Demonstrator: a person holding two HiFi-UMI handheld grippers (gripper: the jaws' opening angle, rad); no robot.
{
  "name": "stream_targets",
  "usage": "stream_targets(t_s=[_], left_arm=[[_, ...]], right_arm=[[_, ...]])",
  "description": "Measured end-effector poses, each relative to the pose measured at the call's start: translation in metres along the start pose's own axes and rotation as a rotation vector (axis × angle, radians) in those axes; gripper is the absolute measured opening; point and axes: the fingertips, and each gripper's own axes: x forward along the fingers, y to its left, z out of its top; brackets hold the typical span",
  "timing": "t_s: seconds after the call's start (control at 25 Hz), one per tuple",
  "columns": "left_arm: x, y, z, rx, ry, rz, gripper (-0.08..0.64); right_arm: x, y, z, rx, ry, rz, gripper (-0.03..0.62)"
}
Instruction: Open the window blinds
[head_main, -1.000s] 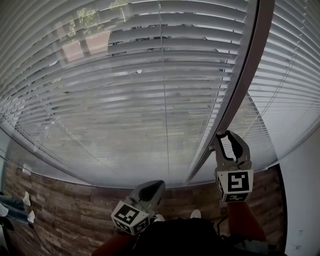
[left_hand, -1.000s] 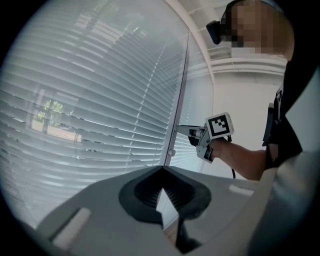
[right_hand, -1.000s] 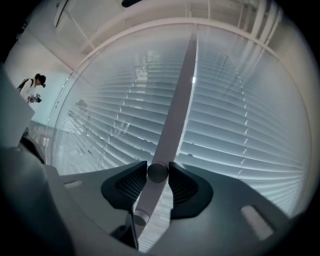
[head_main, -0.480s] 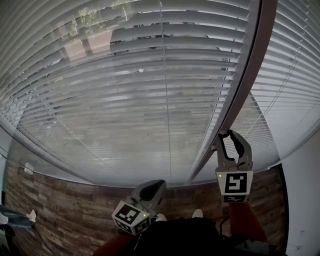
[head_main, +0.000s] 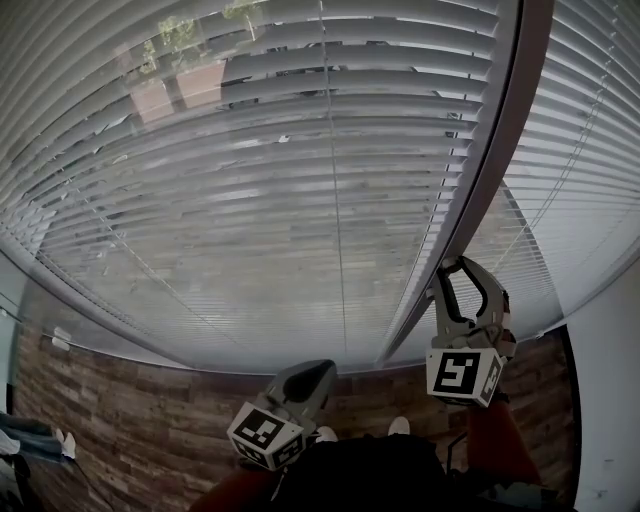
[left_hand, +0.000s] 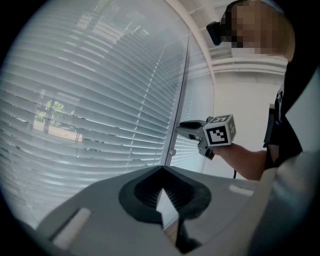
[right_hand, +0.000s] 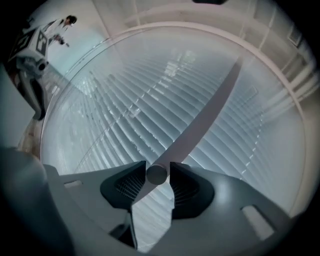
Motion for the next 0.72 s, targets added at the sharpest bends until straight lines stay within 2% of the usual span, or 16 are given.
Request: stream_targets(t_s=[0.08, 0.24, 0.28, 0.32, 0.4, 0.64, 0.72], left_arm=[[0.0, 0.0, -0.001, -0.002, 0.003, -0.002, 0.002], [-0.002, -0.001, -0.001, 0.004, -0.003, -0.001, 0.002], [-0.002, -0.002, 0.0, 0.007, -0.005, -0.003, 0.002], [-0.002, -0.003, 0.0, 0.009, -0.006, -0.005, 0.002], [-0.003, -0.005, 0.002, 0.01, -0.002, -0.006, 0.002], [-0.007, -0.007, -0.001, 0.006, 0.001, -0.011, 0.002], [-0.008, -0.008, -0.002, 0.004, 0.006, -0.01, 0.001]], right_arm=[[-0.005, -0.006, 0.005, 0.246, -0.065, 0.014, 0.184], [-0.012, -0.005, -0.008, 0.905, -0.078, 0.147, 0.186], [-0.012, -0.004, -0.011, 1.016, -0.079, 0.165, 0.185], [-0.011, -0.004, -0.012, 1.071, -0.08, 0.168, 0.183], [-0.011, -0.005, -0.013, 1.065, -0.075, 0.153, 0.179], [-0.016, -0.009, -0.008, 0.892, -0.066, 0.091, 0.192], [-0.014, -0.01, -0.008, 0.862, -0.064, 0.081, 0.193]])
